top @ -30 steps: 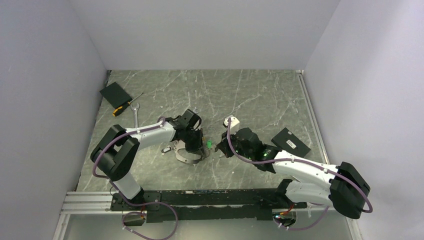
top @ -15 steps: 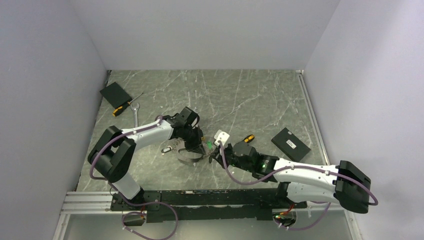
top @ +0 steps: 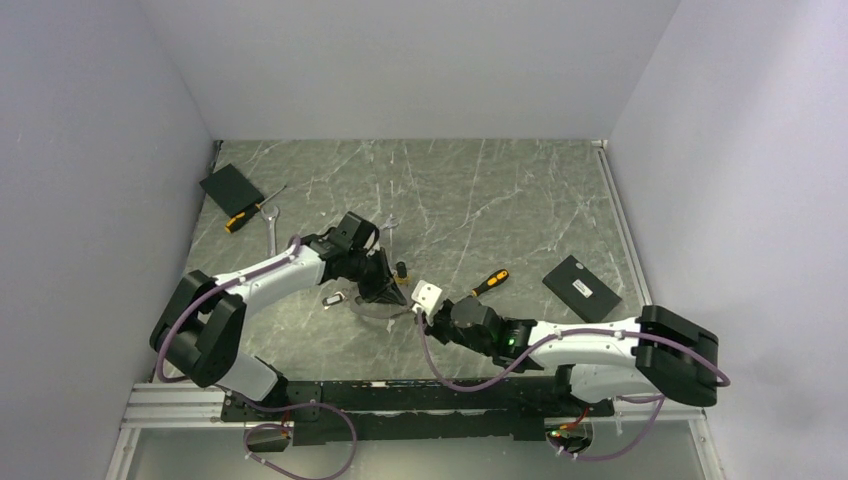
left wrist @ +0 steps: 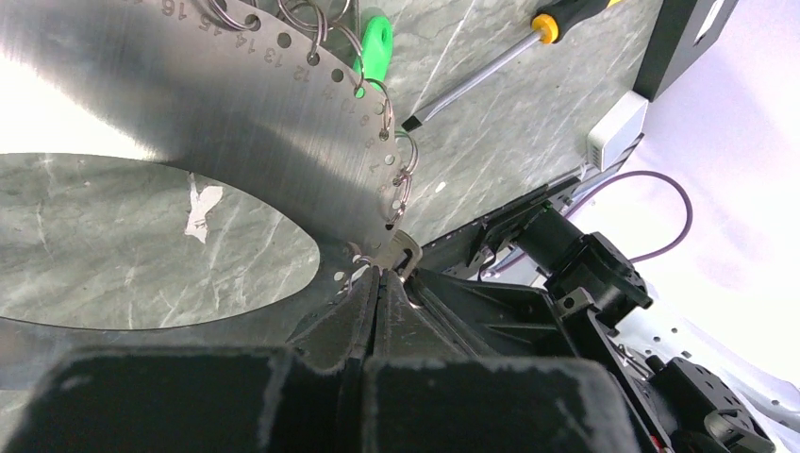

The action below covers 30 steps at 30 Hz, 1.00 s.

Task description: Put the keys on the keyring

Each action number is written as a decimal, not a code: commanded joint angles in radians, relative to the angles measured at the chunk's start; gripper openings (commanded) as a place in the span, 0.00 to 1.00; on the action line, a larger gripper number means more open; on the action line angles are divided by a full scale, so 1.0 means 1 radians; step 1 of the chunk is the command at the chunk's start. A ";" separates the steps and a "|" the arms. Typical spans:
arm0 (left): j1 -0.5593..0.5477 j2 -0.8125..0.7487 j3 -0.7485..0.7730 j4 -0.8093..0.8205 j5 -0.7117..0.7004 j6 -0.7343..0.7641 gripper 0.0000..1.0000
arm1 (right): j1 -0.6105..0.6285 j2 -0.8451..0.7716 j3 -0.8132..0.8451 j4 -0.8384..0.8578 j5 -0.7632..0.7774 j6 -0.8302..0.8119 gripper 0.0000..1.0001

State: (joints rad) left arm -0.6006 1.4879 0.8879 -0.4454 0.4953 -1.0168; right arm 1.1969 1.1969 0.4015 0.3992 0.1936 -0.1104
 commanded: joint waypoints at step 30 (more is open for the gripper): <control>0.040 -0.107 -0.101 0.103 0.054 -0.150 0.00 | 0.037 0.128 0.095 0.080 0.028 -0.070 0.00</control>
State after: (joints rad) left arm -0.5663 1.4158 0.7734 -0.3599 0.5301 -1.1469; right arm 1.2240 1.3342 0.4763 0.4454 0.2016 -0.1577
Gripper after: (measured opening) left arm 0.007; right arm 0.010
